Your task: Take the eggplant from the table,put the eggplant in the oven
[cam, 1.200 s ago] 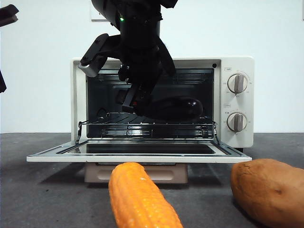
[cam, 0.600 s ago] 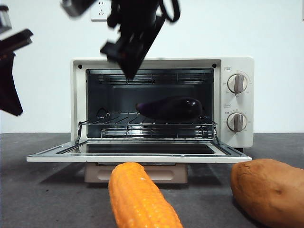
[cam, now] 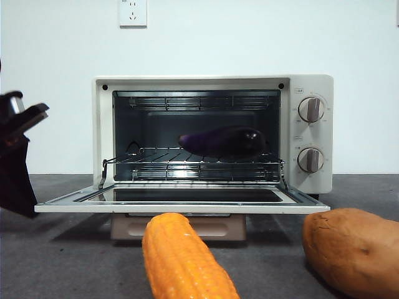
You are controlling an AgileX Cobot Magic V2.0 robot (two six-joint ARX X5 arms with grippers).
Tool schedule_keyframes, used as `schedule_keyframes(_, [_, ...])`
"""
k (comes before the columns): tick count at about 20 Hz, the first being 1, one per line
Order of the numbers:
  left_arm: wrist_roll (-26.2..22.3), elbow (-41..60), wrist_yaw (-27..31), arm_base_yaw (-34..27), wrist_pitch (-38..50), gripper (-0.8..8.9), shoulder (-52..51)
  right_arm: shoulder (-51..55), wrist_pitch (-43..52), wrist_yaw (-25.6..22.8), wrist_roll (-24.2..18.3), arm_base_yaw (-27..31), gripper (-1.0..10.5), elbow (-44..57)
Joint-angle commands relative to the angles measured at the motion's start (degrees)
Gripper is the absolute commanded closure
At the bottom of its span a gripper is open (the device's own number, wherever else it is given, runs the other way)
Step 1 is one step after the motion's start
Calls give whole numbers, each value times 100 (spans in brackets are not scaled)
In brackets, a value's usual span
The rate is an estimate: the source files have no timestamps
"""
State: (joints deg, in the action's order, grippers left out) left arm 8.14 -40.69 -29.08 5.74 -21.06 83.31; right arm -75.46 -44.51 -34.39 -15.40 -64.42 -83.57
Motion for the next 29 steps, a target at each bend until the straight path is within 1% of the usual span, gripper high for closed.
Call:
schedule_keyframes(1, [-168,-46,-160,-7,94,808,286,258,31,28,149,-125,943,-85])
schedule_keyframes(3, [-170,-46,-264,-17,160,808,411,452,26,28,149,-136,943,-85])
schedule_keyframes(8, [-413,-46,-909,-59,400,808,769,881,24,24,227,-136,943,-85])
schedule_keyframes(13, [-474,-46,-1497,-142,479,808,1154,1185,-44,20,299,-136,943,-85])
schedule_keyframes(18, [-601,-46,-1950,-201,487,808,1377,1357,-149,-11,354,-136,943,-85])
schedule_keyframes(25, [-619,-52,-2765,-203,688,808,1416,1462,-409,-11,601,-136,943,-85])
schedule_keyframes(29, [-619,-107,-2927,-232,739,808,1416,1491,-686,-9,796,-136,943,-85])
